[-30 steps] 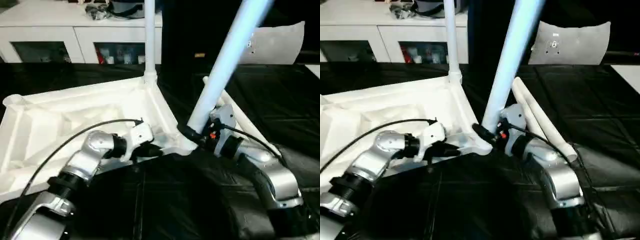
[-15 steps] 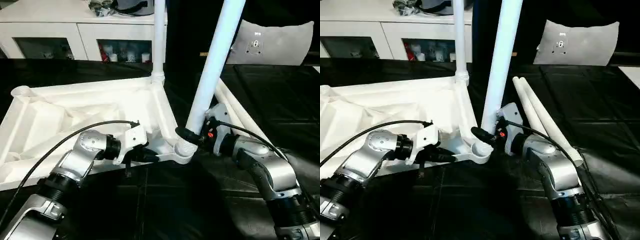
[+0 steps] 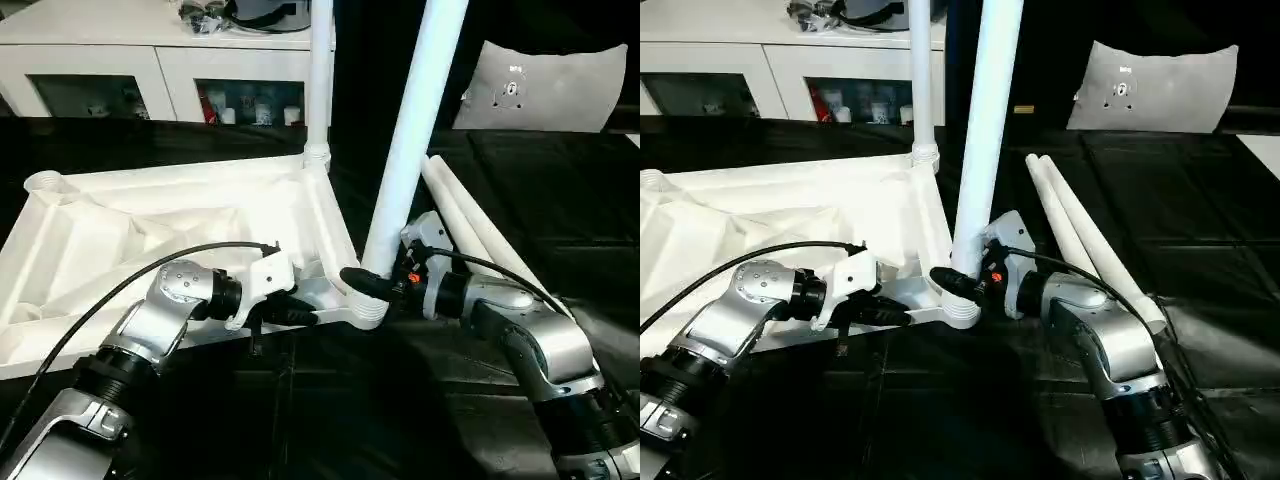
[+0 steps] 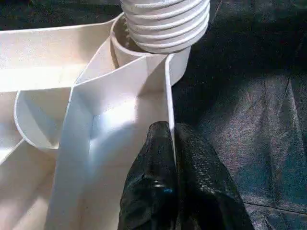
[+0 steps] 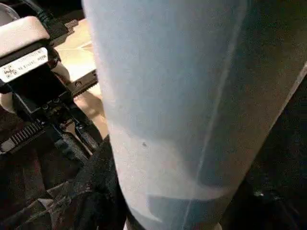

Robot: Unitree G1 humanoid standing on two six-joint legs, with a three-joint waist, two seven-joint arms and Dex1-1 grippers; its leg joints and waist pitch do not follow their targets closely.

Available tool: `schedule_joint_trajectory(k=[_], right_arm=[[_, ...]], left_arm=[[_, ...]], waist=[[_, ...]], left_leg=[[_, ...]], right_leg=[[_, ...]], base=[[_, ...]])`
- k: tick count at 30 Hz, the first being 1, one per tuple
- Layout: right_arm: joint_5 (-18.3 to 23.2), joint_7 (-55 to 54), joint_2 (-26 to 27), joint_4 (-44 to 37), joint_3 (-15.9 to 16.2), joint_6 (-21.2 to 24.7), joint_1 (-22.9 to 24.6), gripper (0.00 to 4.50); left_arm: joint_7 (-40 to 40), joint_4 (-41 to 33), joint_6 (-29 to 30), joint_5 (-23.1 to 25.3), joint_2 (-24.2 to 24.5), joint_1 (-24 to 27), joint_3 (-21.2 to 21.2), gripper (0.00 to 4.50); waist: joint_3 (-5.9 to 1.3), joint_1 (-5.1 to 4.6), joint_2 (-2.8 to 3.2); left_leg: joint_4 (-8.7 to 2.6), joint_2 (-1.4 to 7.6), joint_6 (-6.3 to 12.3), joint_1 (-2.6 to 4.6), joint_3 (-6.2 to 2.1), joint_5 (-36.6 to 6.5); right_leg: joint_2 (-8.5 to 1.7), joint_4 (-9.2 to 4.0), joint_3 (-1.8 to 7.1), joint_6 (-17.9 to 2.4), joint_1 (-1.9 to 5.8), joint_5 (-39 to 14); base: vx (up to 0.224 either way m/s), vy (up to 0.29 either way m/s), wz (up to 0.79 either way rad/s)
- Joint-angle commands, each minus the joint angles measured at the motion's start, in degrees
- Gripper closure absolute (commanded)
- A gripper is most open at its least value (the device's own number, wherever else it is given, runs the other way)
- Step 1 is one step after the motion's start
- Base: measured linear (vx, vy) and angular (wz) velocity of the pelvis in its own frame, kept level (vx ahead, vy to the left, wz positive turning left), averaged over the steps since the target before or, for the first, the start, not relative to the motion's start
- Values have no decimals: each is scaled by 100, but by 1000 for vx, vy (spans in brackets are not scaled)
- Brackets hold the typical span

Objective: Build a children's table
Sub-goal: Insert table leg to table base

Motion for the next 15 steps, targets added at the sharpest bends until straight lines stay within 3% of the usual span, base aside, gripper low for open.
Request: schedule_joint_trajectory(k=[1, 10, 15], right_arm=[[-187, 19, -68, 163, 102, 64, 0, 259], [-245, 77, -100, 398, 156, -13, -68, 259], [-168, 246, -126, 320, 212, 84, 74, 259]], left_arm=[[-307, -159, 22, 112, 71, 102, -241, 450], [-658, -520, 212, -118, 171, 158, -267, 450], [-267, -350, 60, 61, 41, 94, -202, 450]], waist=[[-320, -21, -34], [-321, -32, -31], [-320, -26, -24]], left_leg=[[-419, 606, 150, 92, -239, -768], [-423, 606, 150, 89, -238, -767], [-418, 607, 185, 92, -236, -722]], right_leg=[[-826, -485, 408, -1115, 174, -899], [-822, -473, 401, -1172, 181, -805], [-818, -471, 402, -1178, 181, -701]], base=[[0, 0, 0], [0, 0, 0], [0, 0, 0]])
